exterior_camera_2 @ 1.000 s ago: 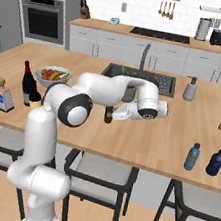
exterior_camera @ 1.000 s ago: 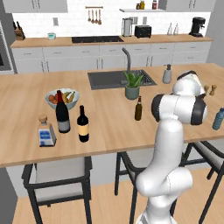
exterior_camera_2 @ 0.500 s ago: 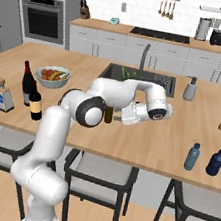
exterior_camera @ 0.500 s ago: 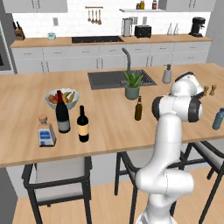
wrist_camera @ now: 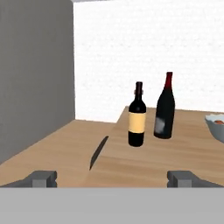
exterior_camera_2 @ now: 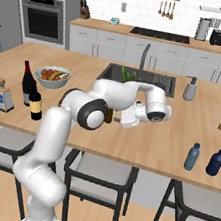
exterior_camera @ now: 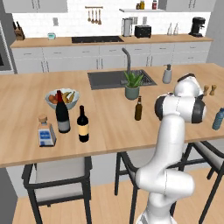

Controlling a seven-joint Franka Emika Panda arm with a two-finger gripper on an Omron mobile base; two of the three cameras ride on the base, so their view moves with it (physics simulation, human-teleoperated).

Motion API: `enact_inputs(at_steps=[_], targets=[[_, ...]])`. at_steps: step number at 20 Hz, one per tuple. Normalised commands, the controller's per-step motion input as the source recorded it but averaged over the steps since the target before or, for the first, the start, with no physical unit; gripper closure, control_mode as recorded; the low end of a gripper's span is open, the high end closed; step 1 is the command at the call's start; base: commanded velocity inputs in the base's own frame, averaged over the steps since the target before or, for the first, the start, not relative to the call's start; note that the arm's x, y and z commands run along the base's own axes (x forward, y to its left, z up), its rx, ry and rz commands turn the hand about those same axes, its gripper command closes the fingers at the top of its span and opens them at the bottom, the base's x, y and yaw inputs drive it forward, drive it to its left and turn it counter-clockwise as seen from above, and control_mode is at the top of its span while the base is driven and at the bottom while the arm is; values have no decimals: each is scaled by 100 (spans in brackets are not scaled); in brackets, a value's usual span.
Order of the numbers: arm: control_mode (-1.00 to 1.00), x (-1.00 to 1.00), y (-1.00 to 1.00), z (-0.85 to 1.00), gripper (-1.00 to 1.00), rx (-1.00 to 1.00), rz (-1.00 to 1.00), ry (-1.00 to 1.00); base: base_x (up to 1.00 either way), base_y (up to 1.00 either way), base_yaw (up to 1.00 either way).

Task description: Move the plastic bottles in the middle to the plastics group, and the glass bottles in the middle to the glass group.

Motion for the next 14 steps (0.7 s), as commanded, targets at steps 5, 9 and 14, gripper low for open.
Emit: enact_inputs(at_steps=[5, 9, 14], targets=[[-100, 1, 19, -7, -100, -5, -15, -12, 0, 0, 0], [-100, 10, 1, -6, -100, -3, -11, -3, 0, 0, 0], [-100, 29, 0, -6, -100, -1, -8, 0, 0, 0, 0]])
